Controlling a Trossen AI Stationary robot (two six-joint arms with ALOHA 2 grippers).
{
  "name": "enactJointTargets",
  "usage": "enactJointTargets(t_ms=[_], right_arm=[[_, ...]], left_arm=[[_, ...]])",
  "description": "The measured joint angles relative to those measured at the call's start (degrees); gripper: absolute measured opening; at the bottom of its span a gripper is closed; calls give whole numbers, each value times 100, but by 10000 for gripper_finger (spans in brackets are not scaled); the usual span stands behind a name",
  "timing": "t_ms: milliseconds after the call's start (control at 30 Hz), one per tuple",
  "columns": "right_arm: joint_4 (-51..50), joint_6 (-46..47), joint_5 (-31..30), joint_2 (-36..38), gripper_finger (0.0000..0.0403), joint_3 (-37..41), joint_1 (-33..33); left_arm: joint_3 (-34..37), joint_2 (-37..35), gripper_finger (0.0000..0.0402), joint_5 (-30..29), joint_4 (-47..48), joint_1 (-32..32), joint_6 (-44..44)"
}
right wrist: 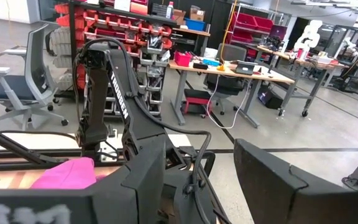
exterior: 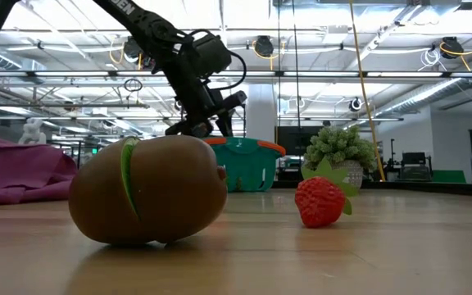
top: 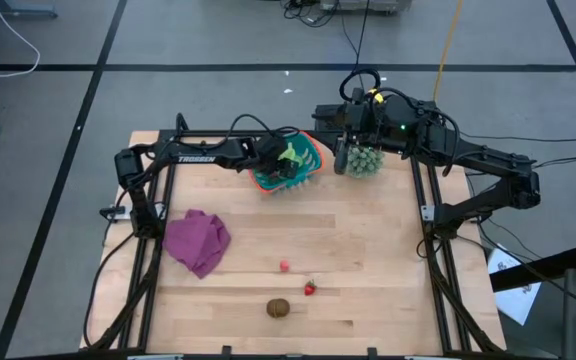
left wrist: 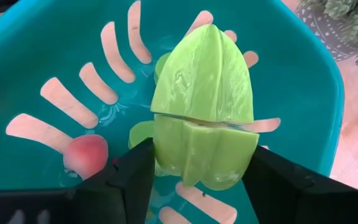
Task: Pick and placing Produce into tupperware
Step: Put the star fruit into the blue basket, then put the strawberry into the blue basket
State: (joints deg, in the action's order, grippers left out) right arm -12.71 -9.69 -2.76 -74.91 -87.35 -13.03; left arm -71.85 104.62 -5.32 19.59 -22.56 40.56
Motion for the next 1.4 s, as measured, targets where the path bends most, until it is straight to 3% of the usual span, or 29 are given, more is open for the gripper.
enactJointTargets(t_ms=[400, 667, 800, 1067, 1233, 1400], right_arm=[[0, 0, 0, 0, 183, 0, 1], [4, 0, 0, 0, 183, 0, 1], [88, 0, 0, 0, 183, 0, 1], [37, 155, 1, 0, 183, 0, 3], [-166, 653, 66, 0, 183, 0, 44], [-690, 1325, 1133, 0, 183, 0, 267]], left_arm=[[0, 0, 274, -4, -31, 11, -40], [-190, -254, 282, 182, -534, 11, -562], [-673, -524, 274, 187, 206, 11, -876], [-1640, -1219, 254, 117, 3033, 518, -846], [-1665, -1712, 246, -382, 4392, 1516, 200], [-1660, -1886, 250, -681, 4942, 2890, 1693]])
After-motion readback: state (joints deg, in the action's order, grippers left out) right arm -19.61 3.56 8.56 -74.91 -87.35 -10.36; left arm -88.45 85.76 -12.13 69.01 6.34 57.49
